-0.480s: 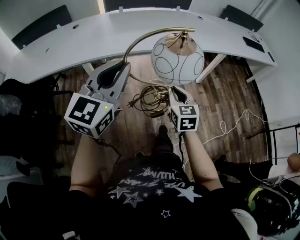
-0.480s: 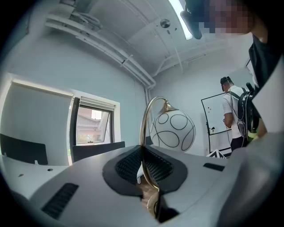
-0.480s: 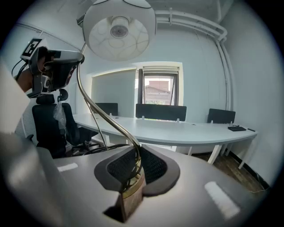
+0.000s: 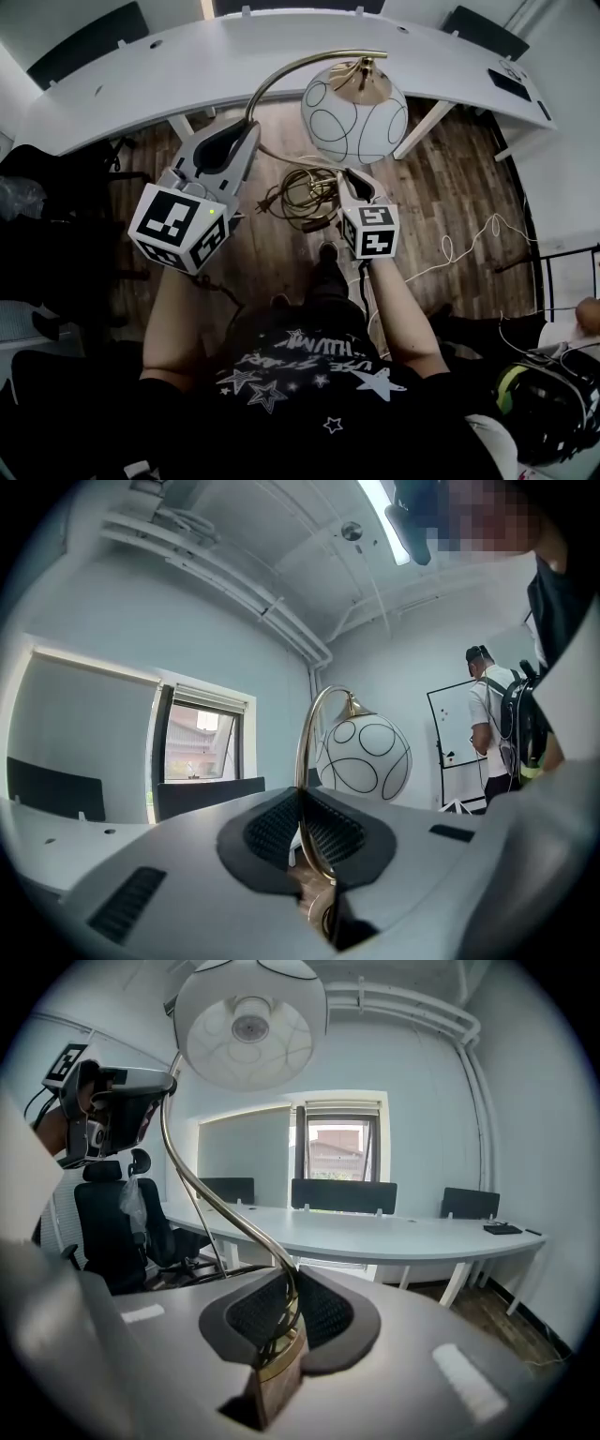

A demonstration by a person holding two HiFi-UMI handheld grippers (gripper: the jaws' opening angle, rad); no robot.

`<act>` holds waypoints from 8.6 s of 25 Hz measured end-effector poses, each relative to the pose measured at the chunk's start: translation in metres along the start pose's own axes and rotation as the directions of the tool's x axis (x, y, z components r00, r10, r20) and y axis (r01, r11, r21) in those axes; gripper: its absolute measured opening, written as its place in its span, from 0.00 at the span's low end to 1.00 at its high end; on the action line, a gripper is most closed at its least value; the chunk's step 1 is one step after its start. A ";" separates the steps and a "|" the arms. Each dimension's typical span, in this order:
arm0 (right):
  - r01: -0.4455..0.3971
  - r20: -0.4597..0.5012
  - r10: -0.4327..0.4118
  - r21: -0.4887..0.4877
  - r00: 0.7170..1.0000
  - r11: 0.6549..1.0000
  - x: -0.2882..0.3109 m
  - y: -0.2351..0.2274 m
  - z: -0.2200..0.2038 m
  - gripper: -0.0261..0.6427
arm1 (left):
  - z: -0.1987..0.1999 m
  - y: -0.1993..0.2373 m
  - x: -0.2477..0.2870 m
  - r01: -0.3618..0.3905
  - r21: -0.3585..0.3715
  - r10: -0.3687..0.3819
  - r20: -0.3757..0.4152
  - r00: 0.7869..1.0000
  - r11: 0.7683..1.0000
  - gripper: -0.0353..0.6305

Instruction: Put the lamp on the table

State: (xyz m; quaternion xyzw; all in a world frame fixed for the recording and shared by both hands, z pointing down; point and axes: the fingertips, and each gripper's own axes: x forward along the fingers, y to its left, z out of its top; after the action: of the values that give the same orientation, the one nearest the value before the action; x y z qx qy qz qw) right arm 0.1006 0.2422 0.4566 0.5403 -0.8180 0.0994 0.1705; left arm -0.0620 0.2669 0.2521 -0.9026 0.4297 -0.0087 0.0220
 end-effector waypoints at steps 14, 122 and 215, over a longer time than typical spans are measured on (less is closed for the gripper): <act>0.025 -0.012 -0.025 0.039 1.000 0.999 0.015 -0.001 -0.006 0.10 | -0.008 0.008 0.010 0.050 -0.013 -0.050 -0.003 0.999 0.999 0.10; -0.011 -0.102 0.017 0.055 0.995 0.998 0.483 -0.182 0.148 0.10 | -0.054 0.353 0.403 0.066 -0.029 -0.067 -0.043 0.997 0.997 0.10; -0.178 -0.166 0.180 0.028 0.970 0.984 0.805 -0.293 0.224 0.10 | -0.109 0.566 0.649 -0.069 -0.009 0.069 -0.052 0.996 0.998 0.10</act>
State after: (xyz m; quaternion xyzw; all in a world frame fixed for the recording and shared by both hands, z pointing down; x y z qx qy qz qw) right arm 0.0431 -0.6362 0.5547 0.4551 -0.8454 0.1647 0.2258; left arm -0.0957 -0.5970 0.3323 -0.8869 0.4611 -0.0288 0.0063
